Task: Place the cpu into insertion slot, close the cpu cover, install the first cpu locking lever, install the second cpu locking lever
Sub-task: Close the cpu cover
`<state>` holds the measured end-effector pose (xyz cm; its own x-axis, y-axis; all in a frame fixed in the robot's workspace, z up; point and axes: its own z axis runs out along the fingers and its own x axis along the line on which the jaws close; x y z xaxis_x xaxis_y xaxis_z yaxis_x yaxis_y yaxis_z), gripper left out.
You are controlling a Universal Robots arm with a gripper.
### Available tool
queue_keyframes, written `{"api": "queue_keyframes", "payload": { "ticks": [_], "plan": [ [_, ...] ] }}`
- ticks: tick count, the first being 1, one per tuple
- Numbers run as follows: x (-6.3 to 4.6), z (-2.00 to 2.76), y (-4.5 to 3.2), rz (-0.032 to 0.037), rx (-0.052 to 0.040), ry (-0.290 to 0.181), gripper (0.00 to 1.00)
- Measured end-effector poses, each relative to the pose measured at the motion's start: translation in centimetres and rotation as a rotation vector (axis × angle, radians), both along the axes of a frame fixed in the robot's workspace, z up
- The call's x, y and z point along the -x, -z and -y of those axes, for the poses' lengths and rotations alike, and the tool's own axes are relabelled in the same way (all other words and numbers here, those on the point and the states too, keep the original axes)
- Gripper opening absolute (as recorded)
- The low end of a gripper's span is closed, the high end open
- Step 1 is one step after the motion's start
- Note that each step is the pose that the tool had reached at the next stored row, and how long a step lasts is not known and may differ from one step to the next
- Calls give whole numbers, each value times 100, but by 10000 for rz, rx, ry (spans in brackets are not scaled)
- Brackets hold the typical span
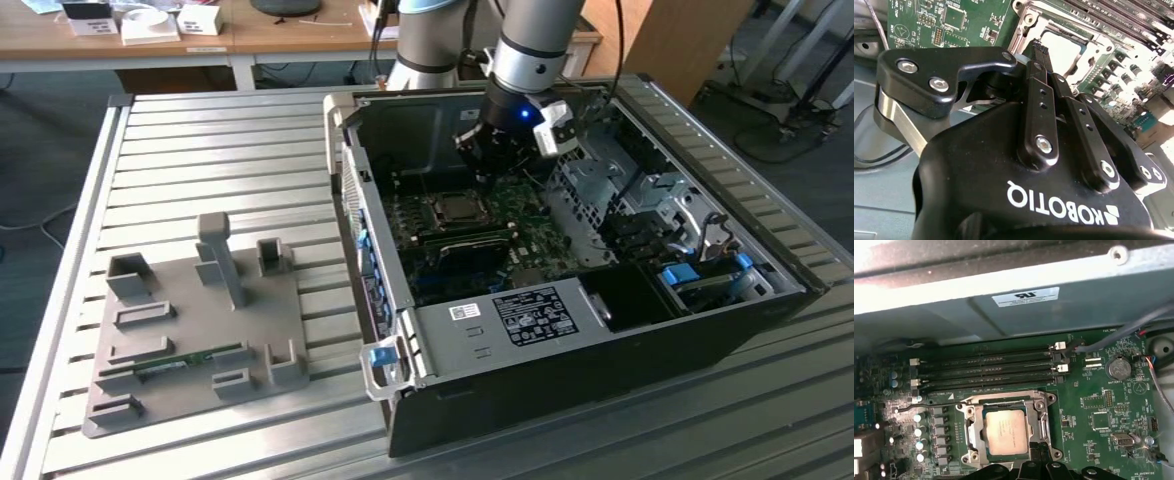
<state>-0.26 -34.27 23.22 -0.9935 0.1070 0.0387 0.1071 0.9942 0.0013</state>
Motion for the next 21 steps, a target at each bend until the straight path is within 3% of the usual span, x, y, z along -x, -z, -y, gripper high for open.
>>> {"api": "queue_keyframes", "payload": {
  "ticks": [8, 14, 21],
  "plan": [
    [5, 0, 1, 153, -118, -597, 11],
    [6, 0, 2, 336, -272, -885, 11],
    [11, 0, 11, 341, -270, -911, 11]
  ]
}}
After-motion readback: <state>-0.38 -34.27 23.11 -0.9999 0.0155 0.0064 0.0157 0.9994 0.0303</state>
